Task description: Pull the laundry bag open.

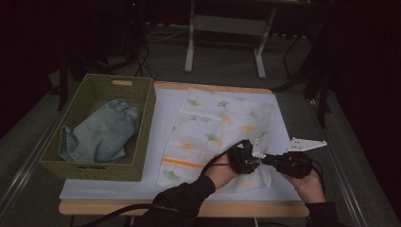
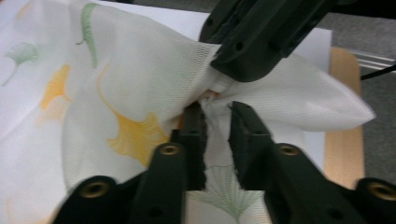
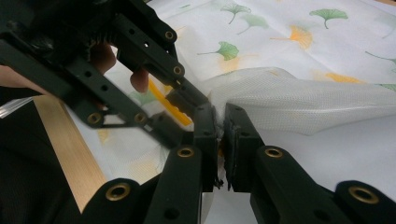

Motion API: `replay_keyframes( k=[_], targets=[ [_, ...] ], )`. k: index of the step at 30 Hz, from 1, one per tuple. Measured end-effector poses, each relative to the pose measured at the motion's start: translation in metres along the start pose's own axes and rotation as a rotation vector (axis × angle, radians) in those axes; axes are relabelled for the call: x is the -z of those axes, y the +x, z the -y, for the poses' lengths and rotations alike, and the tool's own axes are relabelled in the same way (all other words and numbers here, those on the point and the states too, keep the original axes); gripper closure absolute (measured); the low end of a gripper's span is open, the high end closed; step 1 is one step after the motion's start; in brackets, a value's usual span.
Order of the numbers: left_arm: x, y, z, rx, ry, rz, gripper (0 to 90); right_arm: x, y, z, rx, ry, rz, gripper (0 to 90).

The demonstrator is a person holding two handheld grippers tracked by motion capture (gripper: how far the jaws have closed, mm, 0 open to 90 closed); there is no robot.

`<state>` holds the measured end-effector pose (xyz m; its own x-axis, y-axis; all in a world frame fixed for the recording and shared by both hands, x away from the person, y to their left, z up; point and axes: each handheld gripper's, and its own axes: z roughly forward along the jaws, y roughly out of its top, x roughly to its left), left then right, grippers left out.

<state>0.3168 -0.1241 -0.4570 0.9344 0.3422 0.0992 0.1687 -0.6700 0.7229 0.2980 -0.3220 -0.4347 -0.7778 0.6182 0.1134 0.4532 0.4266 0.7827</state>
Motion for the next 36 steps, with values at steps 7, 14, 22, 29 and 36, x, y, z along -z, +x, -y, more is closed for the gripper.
replay_keyframes(
  k=[7,14,22,29,36],
  targets=[
    [0.003,0.000,0.000,-0.001,0.023,-0.004,90.0,0.001,-0.003,0.001,-0.010,0.006,0.007,84.4],
    [0.007,0.002,0.001,0.003,0.048,0.009,90.0,-0.001,-0.007,0.004,-0.026,0.012,0.033,84.6],
    [0.009,0.005,0.007,0.006,0.077,0.024,90.0,0.003,-0.013,0.008,-0.038,0.009,0.053,84.6],
    [0.016,0.008,0.018,0.008,0.097,0.019,90.0,0.001,-0.016,0.010,-0.043,0.016,0.053,84.6],
    [0.024,0.013,0.027,0.014,0.116,0.022,90.0,-0.003,-0.015,0.008,-0.042,0.019,0.051,84.7]
  ],
)
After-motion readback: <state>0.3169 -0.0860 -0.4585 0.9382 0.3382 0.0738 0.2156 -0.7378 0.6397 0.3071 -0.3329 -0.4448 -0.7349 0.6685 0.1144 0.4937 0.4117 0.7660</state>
